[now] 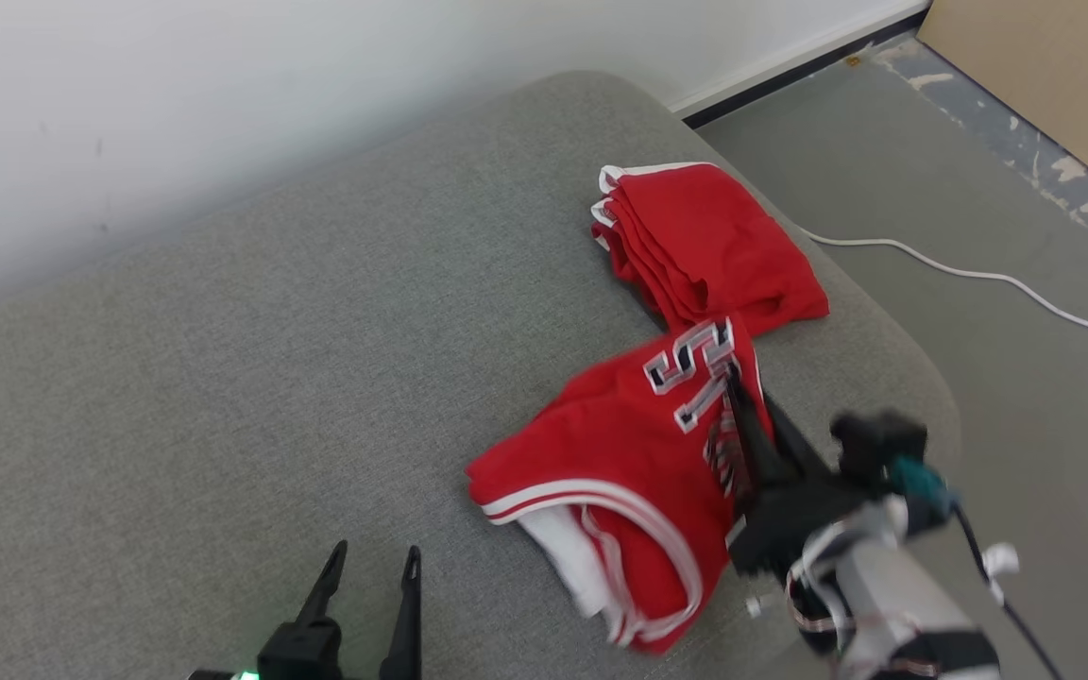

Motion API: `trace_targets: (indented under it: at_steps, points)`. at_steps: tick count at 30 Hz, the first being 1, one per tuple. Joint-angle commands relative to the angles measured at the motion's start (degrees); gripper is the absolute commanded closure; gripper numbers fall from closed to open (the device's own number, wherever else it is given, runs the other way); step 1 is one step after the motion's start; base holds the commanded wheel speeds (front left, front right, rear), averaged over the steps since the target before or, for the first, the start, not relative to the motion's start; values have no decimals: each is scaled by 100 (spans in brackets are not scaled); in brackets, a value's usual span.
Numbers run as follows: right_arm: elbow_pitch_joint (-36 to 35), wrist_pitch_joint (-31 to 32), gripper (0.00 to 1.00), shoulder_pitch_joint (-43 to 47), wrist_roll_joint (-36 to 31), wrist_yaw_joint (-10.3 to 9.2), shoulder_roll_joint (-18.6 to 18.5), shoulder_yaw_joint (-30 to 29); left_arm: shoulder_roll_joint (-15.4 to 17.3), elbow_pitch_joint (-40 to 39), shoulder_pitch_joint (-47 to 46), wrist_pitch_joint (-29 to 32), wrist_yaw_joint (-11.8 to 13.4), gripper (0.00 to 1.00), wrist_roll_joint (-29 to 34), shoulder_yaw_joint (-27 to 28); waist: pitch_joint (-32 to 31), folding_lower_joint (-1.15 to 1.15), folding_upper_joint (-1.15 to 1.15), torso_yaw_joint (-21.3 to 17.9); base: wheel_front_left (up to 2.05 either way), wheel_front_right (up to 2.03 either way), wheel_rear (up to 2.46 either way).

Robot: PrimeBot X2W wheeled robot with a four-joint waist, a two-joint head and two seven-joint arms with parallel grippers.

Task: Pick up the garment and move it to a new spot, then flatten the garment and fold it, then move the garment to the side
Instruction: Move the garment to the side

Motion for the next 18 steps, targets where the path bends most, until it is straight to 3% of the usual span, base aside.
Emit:
trace_targets:
  at_steps: [1,8,18]
  points:
    - [119,53,100,-452,-57,-15,-63,164,15,-72,137,-17,52,0,103,79,39,0,-1,28,0,0,0]
    - [805,68,100,-1657,-109,-15,-307,166,17,-247,132,-17,68,0,303,221,239,0,-1,442,0,0,0]
    - [2302,-32,100,-2984,-475,-15,-924,-741,32,-318,-80,-17,9,0,633,199,632,0,-1,1309,0,0,0]
